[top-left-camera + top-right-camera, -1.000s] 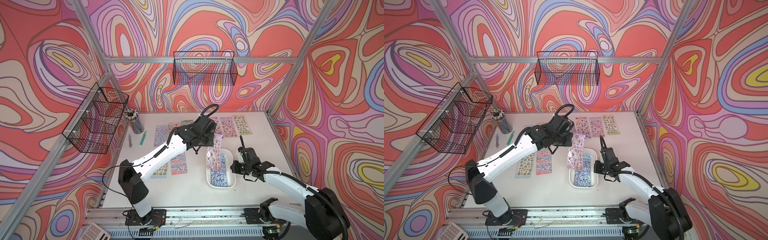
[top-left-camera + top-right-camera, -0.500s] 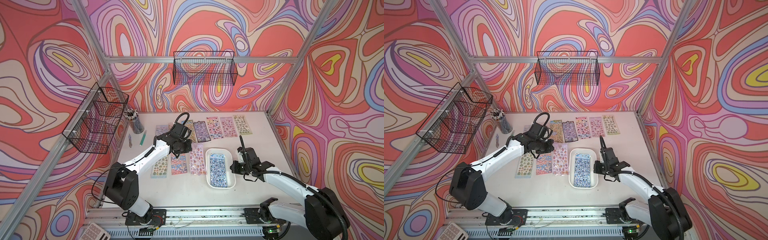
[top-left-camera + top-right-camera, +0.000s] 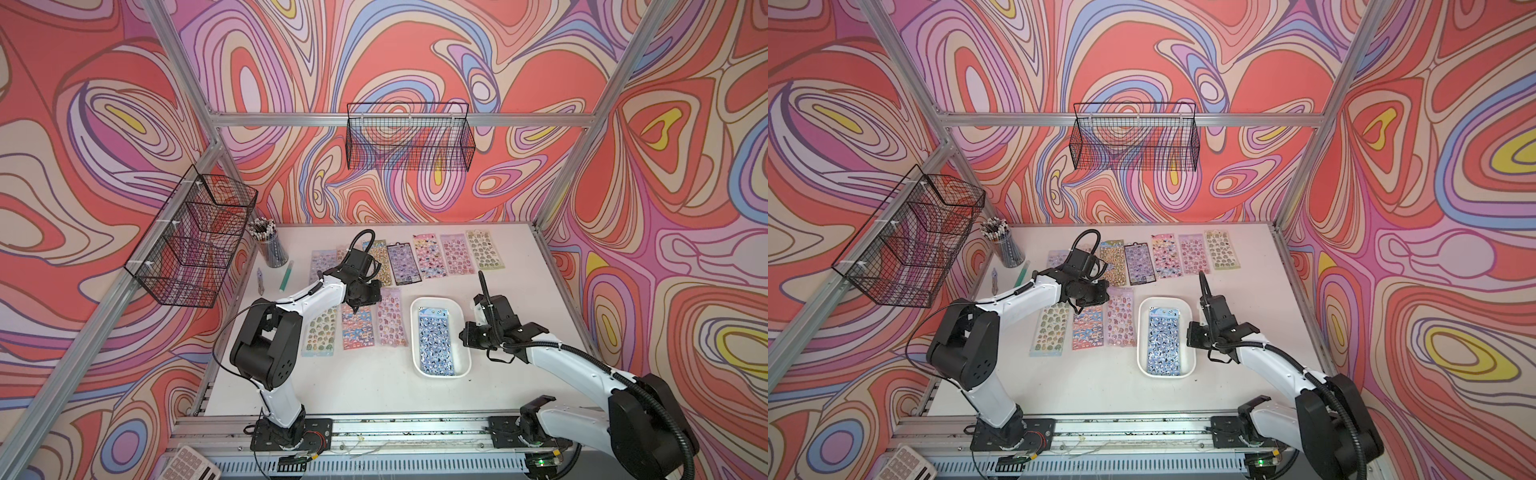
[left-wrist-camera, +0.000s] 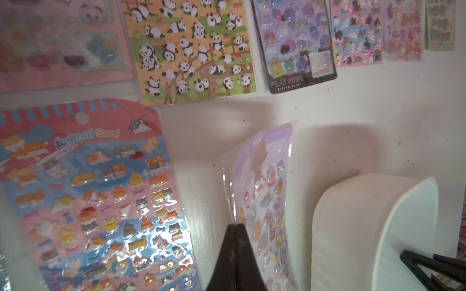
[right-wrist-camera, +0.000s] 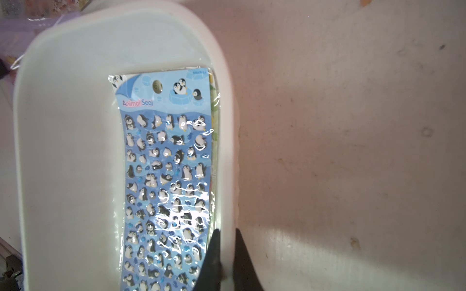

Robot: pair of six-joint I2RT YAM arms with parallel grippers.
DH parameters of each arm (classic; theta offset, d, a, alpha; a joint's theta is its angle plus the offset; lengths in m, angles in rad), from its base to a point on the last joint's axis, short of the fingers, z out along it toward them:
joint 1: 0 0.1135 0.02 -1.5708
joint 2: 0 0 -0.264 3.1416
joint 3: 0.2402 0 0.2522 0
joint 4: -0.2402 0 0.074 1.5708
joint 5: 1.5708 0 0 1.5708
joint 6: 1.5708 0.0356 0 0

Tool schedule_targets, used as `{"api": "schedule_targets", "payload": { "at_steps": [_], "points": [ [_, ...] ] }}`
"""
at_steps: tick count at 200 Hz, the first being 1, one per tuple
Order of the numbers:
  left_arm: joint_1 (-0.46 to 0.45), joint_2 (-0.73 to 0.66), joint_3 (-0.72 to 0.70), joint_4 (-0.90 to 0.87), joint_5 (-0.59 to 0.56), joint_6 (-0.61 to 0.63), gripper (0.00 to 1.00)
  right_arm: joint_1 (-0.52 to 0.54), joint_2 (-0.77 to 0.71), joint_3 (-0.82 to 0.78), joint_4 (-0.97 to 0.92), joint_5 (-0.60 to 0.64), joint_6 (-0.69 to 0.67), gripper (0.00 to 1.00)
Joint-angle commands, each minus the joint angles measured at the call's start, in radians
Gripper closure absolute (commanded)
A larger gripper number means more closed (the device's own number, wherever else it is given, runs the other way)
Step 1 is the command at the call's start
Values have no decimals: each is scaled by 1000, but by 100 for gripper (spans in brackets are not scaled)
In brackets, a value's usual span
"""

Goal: Take the stickers out of the storage box
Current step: Place the sticker at the center of the board.

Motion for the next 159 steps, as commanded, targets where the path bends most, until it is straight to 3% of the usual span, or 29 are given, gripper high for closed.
{"api": "schedule_targets", "payload": {
  "at_steps": [1, 159],
  "points": [
    [8, 41, 1, 55, 20, -7, 100, -1, 11, 11, 9, -13, -9, 100],
    [36, 116, 49, 17, -79, 25, 100, -1, -6, 11, -4, -4, -6, 100]
  ]
}}
